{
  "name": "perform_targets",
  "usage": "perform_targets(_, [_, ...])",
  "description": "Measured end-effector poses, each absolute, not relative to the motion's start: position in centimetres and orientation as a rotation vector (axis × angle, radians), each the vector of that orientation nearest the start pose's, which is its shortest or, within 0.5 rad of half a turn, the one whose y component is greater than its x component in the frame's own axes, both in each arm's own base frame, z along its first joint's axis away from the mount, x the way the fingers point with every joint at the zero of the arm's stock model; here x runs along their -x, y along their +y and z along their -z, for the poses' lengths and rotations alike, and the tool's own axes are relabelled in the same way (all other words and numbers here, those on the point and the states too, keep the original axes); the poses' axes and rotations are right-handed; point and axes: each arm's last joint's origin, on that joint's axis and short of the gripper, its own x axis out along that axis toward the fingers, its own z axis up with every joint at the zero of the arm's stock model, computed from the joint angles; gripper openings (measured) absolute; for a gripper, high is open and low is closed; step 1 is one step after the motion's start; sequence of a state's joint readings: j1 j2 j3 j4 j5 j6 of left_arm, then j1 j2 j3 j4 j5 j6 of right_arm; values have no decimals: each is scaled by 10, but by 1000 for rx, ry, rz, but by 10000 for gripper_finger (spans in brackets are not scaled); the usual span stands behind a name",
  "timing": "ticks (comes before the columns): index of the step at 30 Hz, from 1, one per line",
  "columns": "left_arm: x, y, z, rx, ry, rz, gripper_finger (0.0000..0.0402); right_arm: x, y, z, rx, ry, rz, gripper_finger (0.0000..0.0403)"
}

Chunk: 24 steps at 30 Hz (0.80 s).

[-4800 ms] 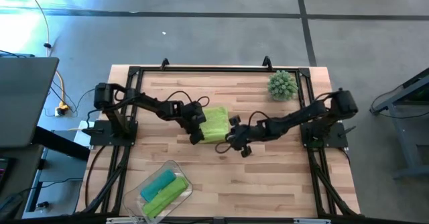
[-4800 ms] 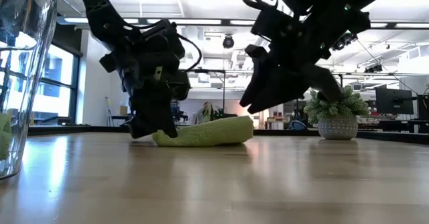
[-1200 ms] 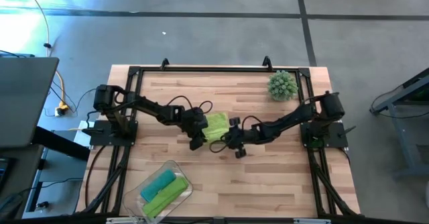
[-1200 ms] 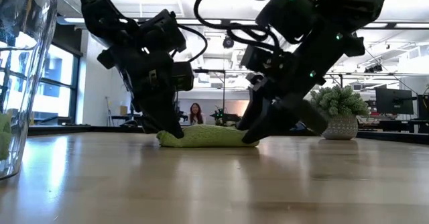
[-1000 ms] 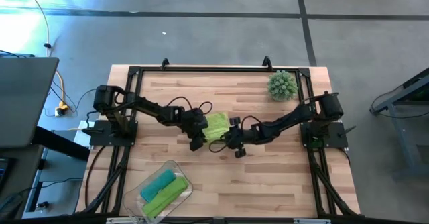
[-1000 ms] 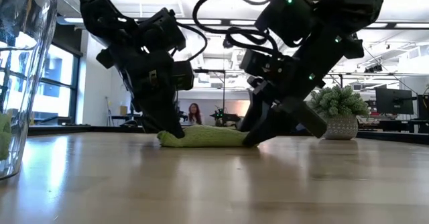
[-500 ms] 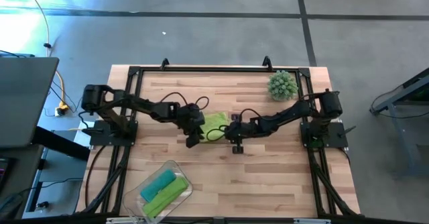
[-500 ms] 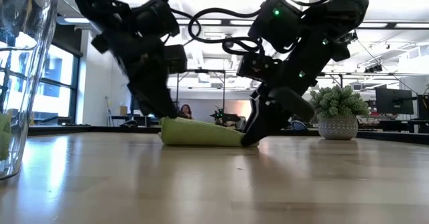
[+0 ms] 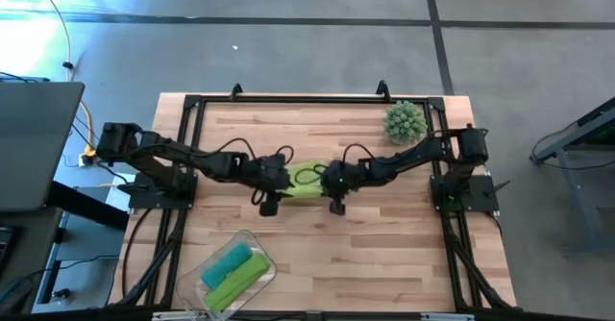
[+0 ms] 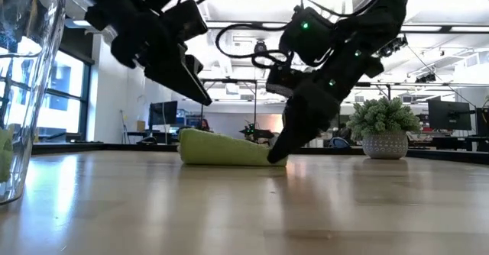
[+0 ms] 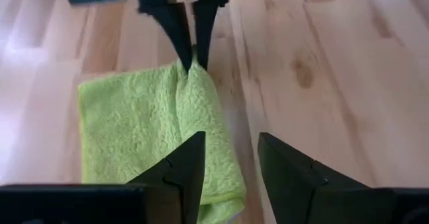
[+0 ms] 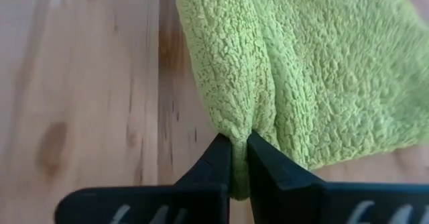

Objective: Roll microfiber towels into tight, uniform cylinder then place into a basket
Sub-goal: Roll the light green microfiber cloth

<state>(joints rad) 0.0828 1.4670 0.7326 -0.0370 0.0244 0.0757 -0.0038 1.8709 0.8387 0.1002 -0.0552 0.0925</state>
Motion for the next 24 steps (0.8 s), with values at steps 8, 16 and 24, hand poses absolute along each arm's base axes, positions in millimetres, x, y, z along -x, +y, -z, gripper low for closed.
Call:
perform_targets(8, [-290, 6, -155, -169, 862, -161, 127, -332, -27, -99, -439, 933, -41, 5])
perform_targets(16, [-299, 5, -124, -172, 925, -210, 127, -329, -41, -99, -640, 941, -48, 5])
perform_targets(24, [-301, 13, -106, 109, 968, -295, 112, -329, -44, -99, -598, 929, -91, 40])
